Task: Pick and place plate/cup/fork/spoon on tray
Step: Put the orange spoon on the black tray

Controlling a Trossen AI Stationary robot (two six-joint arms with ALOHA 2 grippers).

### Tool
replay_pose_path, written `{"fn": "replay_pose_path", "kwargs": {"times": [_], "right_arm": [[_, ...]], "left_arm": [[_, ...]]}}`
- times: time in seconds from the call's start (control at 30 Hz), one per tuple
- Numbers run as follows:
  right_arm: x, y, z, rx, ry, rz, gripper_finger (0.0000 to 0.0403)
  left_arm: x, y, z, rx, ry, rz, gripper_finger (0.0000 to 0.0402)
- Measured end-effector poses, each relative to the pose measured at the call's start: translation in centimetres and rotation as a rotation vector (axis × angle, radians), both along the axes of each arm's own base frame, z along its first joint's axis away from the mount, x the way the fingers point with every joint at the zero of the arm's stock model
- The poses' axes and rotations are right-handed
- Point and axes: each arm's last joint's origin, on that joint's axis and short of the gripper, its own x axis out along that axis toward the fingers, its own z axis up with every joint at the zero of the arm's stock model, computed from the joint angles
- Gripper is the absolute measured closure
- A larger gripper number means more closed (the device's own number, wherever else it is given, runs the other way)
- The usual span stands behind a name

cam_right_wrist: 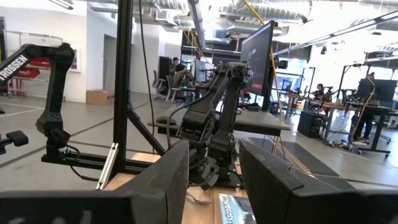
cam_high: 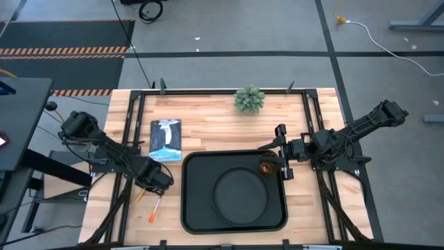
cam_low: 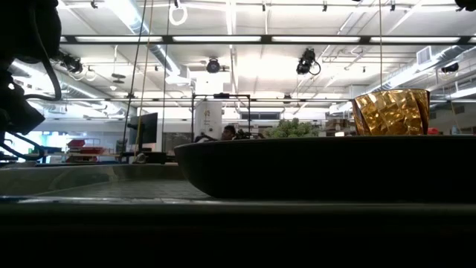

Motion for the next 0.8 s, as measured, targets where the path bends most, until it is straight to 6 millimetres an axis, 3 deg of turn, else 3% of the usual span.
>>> {"fn": "replay_pose_path", "kwargs": {"times": [0.23,0.6,0.8], "right_arm": [[0.0,0.0,0.0,0.001,-0.003,0.0,0.0254],[0.0,0.0,0.1,0.002,-0.006,0.0,0.0254],[0.0,0.0,0.1,0.002,-0.006,0.0,0.0254]], "left_arm": [[0.0,0.1,0.4,-0.021,-0.02,0.0,0.035],[0.1,0.6,1.3,-0.022,-0.082,0.021,0.0397],[0.1,0.7,1.3,0.021,-0.105,0.02,0.0371]]}}
